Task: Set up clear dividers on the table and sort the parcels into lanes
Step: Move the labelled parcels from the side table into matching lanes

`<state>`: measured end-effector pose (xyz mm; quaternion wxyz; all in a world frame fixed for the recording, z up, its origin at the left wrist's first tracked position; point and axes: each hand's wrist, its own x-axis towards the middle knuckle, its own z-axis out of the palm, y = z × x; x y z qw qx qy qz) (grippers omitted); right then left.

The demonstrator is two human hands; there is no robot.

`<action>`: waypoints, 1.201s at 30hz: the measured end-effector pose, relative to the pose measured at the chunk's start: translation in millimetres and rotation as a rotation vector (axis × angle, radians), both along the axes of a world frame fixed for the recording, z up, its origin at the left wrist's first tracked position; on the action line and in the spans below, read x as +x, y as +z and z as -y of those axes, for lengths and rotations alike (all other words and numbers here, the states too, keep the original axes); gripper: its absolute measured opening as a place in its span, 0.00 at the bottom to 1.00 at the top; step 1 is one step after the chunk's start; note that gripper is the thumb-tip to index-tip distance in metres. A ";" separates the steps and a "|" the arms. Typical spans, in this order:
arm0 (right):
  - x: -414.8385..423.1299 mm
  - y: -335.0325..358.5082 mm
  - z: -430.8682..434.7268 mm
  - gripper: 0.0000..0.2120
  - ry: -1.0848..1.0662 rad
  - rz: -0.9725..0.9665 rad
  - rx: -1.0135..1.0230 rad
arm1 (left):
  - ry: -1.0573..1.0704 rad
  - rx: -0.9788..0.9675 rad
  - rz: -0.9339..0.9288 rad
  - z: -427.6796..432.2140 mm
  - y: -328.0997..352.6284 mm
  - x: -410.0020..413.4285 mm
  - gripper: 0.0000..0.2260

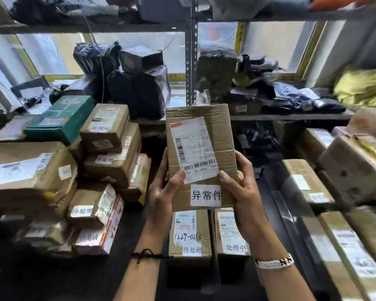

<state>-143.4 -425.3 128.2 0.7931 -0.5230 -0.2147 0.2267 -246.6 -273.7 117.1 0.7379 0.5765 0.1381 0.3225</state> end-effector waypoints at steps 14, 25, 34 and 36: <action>7.1 -6.0 46.4 0.28 -0.051 -0.006 -0.013 | -0.074 -0.046 -0.053 40.4 -7.3 18.4 0.33; 38.1 1.0 146.0 0.37 -0.492 0.330 -0.590 | -0.151 0.026 -0.054 150.7 -26.2 73.1 0.28; 64.5 -7.6 236.2 0.55 -0.603 0.423 -1.285 | -0.317 0.089 -0.188 278.8 -67.5 118.1 0.42; 73.6 -13.5 256.1 0.58 -0.573 0.363 -1.318 | -0.389 0.153 -0.223 299.2 -76.7 125.1 0.44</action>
